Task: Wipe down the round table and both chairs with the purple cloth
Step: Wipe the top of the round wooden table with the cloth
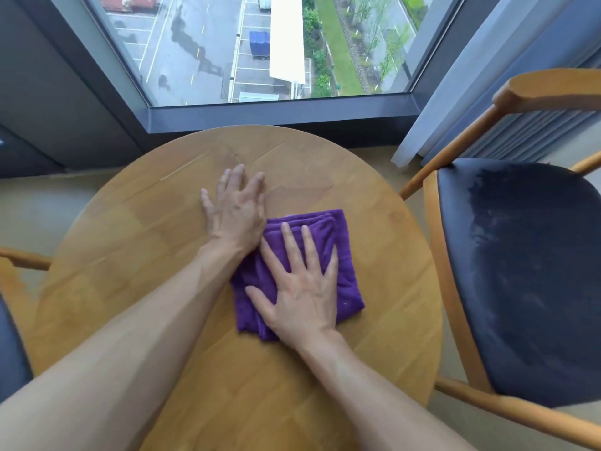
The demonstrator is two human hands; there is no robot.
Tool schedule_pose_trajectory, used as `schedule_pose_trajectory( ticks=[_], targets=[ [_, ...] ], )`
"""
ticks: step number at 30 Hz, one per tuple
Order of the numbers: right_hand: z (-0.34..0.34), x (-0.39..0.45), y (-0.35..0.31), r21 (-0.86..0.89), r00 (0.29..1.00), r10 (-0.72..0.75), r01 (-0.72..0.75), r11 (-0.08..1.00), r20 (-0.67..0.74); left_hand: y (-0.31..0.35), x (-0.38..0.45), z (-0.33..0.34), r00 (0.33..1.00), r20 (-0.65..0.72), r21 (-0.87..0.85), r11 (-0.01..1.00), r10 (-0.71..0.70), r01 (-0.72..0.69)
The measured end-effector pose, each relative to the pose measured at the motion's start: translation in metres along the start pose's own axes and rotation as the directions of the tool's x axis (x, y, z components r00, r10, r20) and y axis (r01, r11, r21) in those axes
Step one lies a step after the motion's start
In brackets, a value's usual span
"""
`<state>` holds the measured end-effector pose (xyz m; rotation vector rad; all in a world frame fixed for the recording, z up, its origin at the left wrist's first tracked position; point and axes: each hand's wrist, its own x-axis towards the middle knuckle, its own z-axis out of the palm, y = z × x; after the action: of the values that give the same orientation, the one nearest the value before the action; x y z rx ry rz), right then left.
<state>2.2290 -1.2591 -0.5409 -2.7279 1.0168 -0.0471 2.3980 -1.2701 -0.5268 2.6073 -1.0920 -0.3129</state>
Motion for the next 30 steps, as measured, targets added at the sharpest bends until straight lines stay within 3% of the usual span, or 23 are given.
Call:
schedule_pose_trajectory(
  ticks=[5,12,17,20,24,27,30],
  targets=[
    [0.002,-0.006,0.012,-0.048,0.997,-0.077,0.075,0.996,-0.028,-0.022,-0.022,-0.010,0.999,-0.050,0.048,0.999,-0.002,0.004],
    [-0.022,-0.043,0.115,-0.131,0.996,0.086,-0.086,0.988,-0.006,0.004,-0.038,0.004,0.993,0.089,0.129,0.990,-0.071,0.060],
    [-0.017,-0.057,0.074,-0.081,0.985,0.170,-0.172,0.982,-0.034,0.037,-0.062,0.023,0.992,0.125,0.064,0.998,0.010,-0.018],
    [-0.006,-0.065,0.027,-0.030,0.993,0.111,-0.113,0.993,-0.050,0.031,-0.070,0.021,0.997,0.066,-0.005,0.999,0.045,-0.045],
    [0.007,-0.088,-0.012,-0.006,0.997,-0.061,0.061,0.998,-0.048,0.026,-0.080,0.014,0.998,-0.009,0.035,0.997,0.069,-0.068],
    [0.004,-0.102,0.022,-0.071,0.991,-0.125,0.121,0.990,-0.052,0.040,-0.095,0.016,0.997,-0.017,0.031,0.997,0.069,-0.069],
    [-0.010,-0.112,0.080,-0.131,0.995,-0.081,0.074,0.989,-0.049,0.054,-0.116,0.019,0.997,-0.027,0.013,0.997,0.071,-0.071]
  ],
)
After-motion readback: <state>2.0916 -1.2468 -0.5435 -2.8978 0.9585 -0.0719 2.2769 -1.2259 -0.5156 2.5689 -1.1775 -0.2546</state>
